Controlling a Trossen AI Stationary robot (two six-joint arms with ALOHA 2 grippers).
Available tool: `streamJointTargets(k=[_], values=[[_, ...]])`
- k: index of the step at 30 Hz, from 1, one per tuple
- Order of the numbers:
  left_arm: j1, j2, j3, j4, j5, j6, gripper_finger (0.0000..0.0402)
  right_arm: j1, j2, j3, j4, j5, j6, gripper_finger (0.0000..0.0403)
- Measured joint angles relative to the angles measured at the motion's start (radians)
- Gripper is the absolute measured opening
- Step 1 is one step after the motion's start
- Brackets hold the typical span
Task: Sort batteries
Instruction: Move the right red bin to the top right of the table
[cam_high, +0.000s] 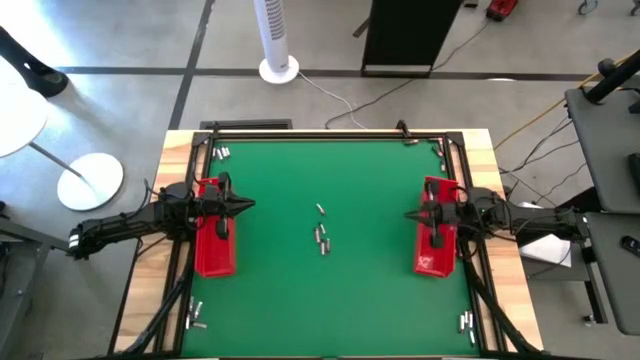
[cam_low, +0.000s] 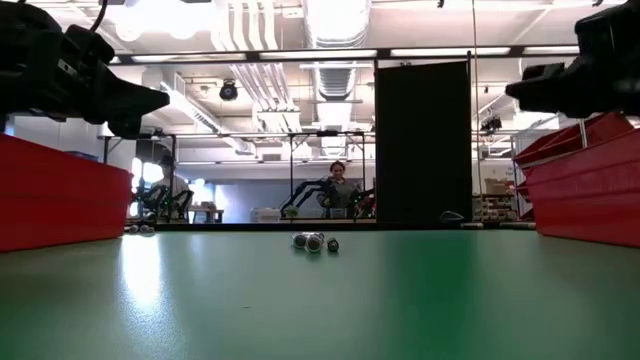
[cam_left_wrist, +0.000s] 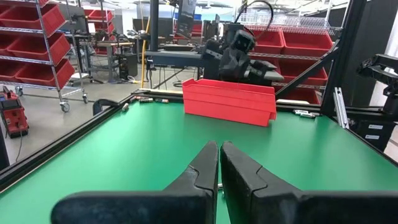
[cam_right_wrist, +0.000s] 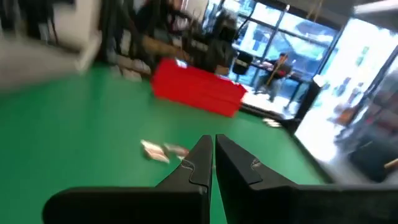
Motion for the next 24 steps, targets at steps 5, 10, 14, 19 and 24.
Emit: streamJointTargets(k=[5,10,14,19,24], values=[[0.0,0.0,0.0,0.0,0.0,0.0,0.0,0.0,0.007,0.017,0.206,0.046,0.325,0.0013],[0.0,0.0,0.0,0.0,0.0,0.0,0.0,0.0,0.08,0.13,0.102,0.096,0.375,0.0013],[0.0,0.0,0.0,0.0,0.0,0.0,0.0,0.004,0.156,0.159,0.088,0.059,0.361,0.0013],[0.0,0.0,0.0,0.0,0.0,0.0,0.0,0.011,0.214,0.135,0.113,0.107,0.256,0.0013],[0.0,0.0,0.0,0.0,0.0,0.0,0.0,0.011,0.279,0.081,0.251,0.075,0.292,0.0013]])
